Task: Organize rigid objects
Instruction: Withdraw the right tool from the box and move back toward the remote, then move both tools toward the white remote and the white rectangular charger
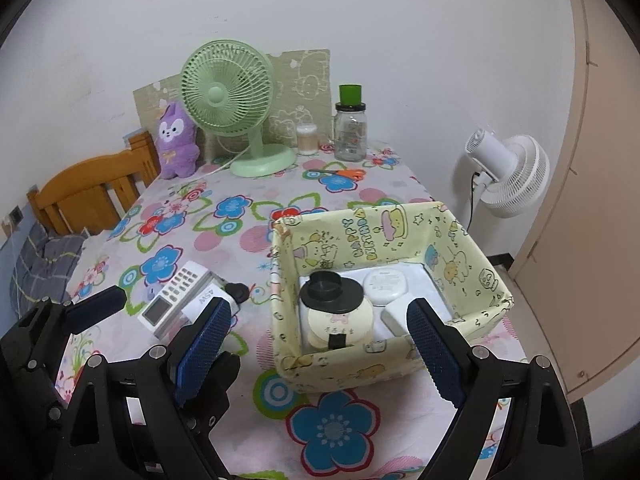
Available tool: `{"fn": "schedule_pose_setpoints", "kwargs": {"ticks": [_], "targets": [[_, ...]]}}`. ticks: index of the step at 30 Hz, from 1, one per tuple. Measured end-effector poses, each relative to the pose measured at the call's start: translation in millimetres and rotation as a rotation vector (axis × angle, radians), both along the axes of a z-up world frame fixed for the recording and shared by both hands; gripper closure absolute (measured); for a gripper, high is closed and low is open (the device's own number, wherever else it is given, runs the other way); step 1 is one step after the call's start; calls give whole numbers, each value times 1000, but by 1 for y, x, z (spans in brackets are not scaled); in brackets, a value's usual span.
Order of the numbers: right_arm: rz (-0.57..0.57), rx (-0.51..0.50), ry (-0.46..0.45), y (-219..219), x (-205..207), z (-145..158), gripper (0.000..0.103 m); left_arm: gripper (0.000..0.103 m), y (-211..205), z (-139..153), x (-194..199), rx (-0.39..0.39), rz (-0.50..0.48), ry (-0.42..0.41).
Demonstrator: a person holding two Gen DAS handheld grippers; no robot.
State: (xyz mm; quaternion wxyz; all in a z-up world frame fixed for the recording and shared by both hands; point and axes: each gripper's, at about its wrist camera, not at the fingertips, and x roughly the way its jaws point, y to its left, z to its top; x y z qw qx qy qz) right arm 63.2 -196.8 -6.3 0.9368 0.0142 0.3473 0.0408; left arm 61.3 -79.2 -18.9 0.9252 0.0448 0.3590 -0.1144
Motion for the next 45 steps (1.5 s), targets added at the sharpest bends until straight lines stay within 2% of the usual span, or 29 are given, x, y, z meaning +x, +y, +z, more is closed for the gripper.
{"fn": "schedule_pose_setpoints", "kwargs": {"ticks": [17,24,31,45], "targets": [[120,18,15,60,-2,-20,12,0,62,-20,-9,27,92,16],[150,20,32,79,2,-29,17,0,80,-28,-9,31,108,25],[169,16,58,92,9,-42,20,0,91,-40,-3,31,115,48],[200,-28,91,111,24,-66,20,0,101,-68,11,30,133,99]]}}
